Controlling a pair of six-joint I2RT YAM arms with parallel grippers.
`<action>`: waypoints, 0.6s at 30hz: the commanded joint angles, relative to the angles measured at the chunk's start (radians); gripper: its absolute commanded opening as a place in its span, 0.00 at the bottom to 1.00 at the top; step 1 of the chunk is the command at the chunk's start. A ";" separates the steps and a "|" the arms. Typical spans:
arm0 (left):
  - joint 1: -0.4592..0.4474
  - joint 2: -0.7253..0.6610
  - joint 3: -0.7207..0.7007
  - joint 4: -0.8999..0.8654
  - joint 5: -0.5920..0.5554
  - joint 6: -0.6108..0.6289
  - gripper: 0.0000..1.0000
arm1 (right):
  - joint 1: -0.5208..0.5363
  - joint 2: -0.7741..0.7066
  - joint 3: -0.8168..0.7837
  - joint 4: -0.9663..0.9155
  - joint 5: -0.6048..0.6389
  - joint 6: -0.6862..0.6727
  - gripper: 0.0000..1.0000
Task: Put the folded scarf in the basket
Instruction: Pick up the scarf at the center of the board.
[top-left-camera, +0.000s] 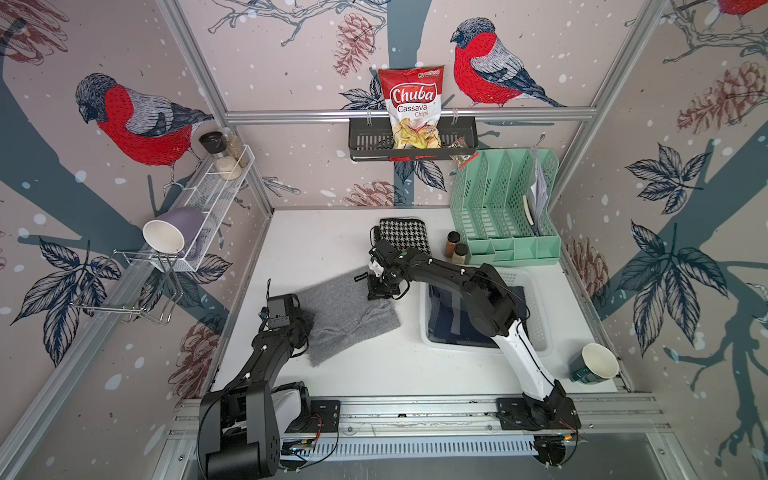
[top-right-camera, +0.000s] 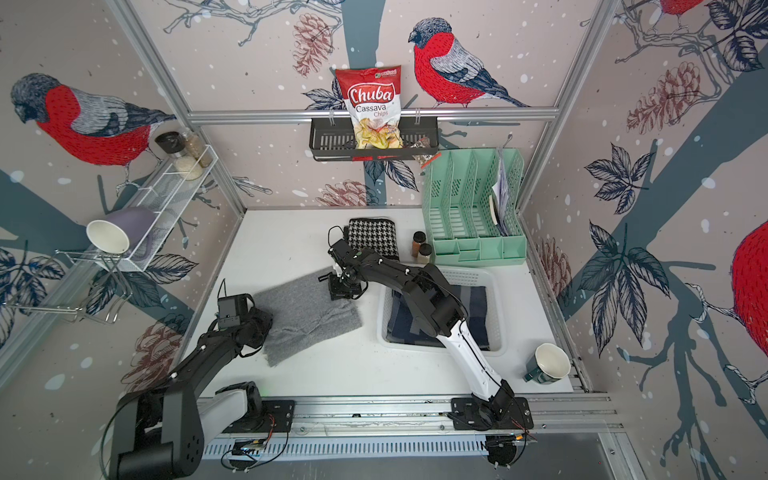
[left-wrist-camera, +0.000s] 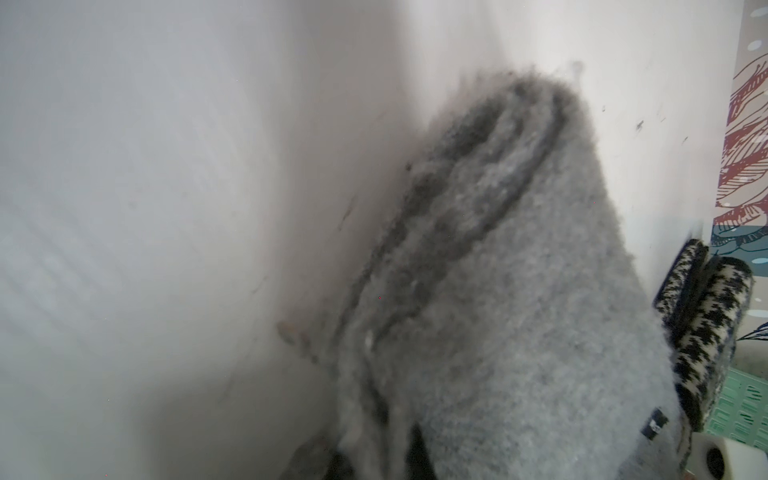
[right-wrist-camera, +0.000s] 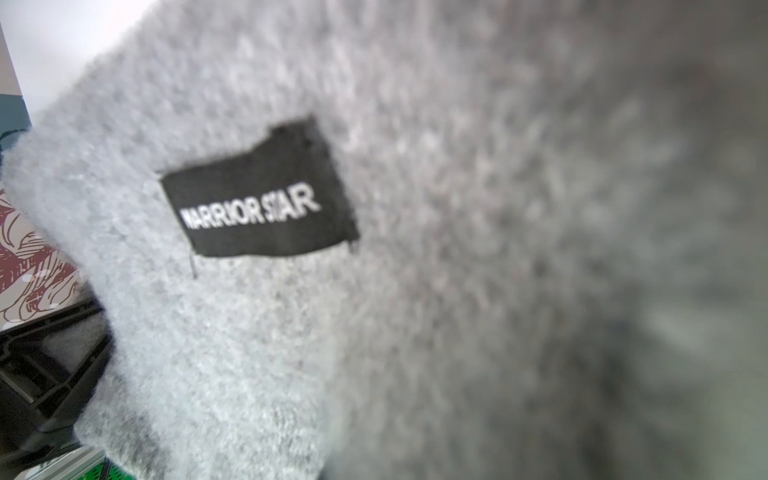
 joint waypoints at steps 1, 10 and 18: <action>0.000 -0.014 0.008 -0.144 0.032 0.031 0.00 | 0.002 -0.002 -0.003 -0.058 0.070 0.022 0.03; 0.000 -0.069 0.092 -0.256 0.045 0.086 0.00 | 0.008 -0.070 -0.011 -0.062 0.118 0.041 0.00; 0.000 -0.076 0.165 -0.332 0.047 0.121 0.00 | 0.007 -0.101 0.002 -0.083 0.145 0.041 0.00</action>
